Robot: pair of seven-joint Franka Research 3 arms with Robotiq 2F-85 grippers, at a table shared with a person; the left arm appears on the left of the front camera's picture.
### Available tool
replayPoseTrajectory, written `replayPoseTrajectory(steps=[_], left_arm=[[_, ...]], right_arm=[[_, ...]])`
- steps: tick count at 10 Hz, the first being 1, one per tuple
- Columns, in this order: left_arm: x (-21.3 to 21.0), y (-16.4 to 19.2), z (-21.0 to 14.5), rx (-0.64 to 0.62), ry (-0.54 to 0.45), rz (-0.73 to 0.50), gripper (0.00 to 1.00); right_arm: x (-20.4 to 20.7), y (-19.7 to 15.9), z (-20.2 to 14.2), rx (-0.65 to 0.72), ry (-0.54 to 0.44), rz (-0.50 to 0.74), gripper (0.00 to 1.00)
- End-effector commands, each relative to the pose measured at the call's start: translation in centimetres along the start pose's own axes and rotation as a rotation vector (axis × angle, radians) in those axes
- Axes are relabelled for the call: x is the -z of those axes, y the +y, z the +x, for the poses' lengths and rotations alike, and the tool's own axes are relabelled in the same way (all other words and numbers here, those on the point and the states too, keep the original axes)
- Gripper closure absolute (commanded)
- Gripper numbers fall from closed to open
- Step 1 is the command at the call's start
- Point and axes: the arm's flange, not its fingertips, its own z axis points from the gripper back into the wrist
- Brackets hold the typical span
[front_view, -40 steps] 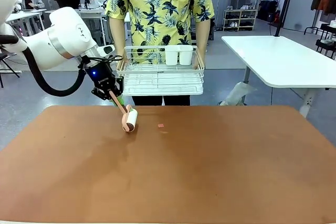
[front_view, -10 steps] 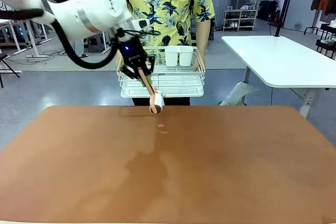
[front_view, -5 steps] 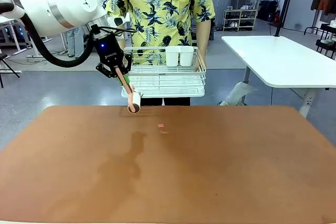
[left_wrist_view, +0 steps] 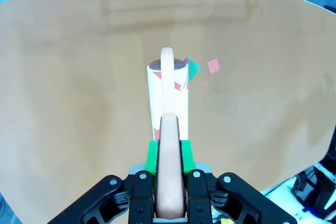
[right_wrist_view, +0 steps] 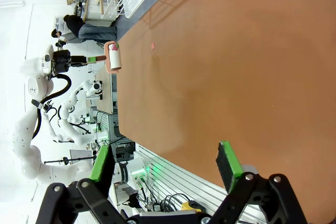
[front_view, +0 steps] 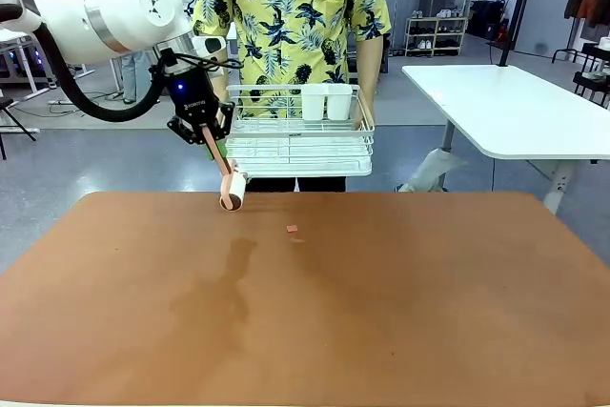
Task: Clean the table.
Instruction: Clean the table with the Lint Roller when the human lifts the Dish drying rack.
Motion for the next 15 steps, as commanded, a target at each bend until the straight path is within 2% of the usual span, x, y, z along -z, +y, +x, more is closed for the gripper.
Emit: replayPoseTrajectory(steps=[1, 5, 12, 15], left_arm=[[0.0, 0.7, 0.7, 0.013, -0.001, 0.003, 0.79], [4.2, 0.9, 2.4, -0.023, 0.029, 0.018, 0.79], [10.8, 1.1, 2.1, -0.053, 0.069, 0.057, 0.79], [12.1, 0.9, 2.1, -0.050, 0.096, 0.053, 0.79]], right_arm=[[0.0, 0.3, -0.2, -0.003, -0.010, 0.020, 0.00], [0.0, 0.3, -0.2, -0.003, -0.010, 0.020, 0.00], [0.0, 0.3, -0.2, -0.003, -0.010, 0.020, 0.00], [0.0, 0.3, -0.2, -0.003, -0.010, 0.020, 0.00]])
